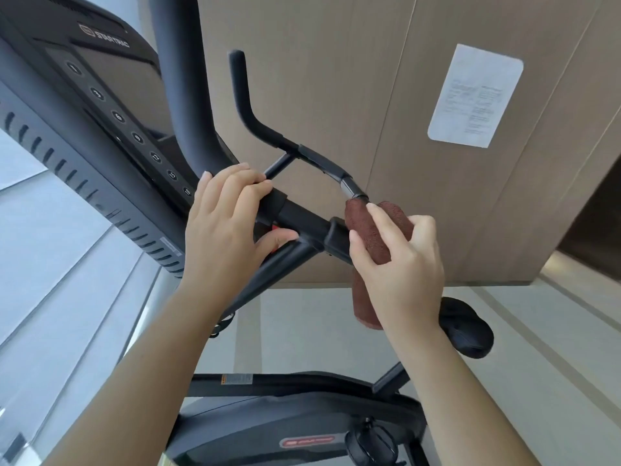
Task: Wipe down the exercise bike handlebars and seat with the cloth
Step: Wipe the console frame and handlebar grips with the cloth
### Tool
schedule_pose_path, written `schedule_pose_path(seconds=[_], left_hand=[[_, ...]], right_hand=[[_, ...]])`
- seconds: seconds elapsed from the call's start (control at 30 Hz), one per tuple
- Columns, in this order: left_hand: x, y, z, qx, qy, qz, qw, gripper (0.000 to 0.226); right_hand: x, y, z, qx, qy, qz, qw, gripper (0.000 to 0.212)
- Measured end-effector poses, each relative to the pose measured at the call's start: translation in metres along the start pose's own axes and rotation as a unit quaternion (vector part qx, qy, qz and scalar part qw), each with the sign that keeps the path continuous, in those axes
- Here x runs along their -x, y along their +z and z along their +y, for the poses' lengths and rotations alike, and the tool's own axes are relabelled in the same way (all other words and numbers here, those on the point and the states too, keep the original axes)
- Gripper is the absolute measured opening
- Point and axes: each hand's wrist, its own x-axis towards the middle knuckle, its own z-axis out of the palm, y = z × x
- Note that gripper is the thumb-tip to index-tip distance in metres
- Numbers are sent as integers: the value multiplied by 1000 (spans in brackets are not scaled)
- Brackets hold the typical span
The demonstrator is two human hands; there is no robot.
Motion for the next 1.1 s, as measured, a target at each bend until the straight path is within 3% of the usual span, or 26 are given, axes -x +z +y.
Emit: schedule_pose_path(seconds=[0.2, 0.3, 0.43, 0.5, 0.6, 0.67, 0.9, 1.1], left_hand=[[1, -7, 3, 3, -7, -29, 1000, 53], [0, -14, 5, 4, -14, -58, 998, 58], [-1, -21, 7, -4, -11, -100, 995, 74], [-2, -20, 12, -23, -6, -111, 994, 78], [-5, -17, 21, -27, -7, -118, 993, 77], [-5, -14, 23, -31, -8, -117, 993, 75], [-2, -7, 33, -67, -13, -121, 990, 75], [-3, 10, 62, -61, 5, -127, 990, 61]], right_hand=[[10, -13, 28, -54, 47, -6, 997, 35], [1, -25, 42, -82, 79, -81, 990, 36], [-36, -27, 32, -164, 42, -137, 976, 37], [-53, -15, 16, -184, 21, -202, 962, 37], [-66, 1, 8, -129, -28, -343, 930, 35], [-70, 2, 17, -145, -36, -379, 913, 36], [-66, -4, 73, -229, -37, -394, 889, 27], [-66, -11, 130, -235, -62, -390, 888, 40]])
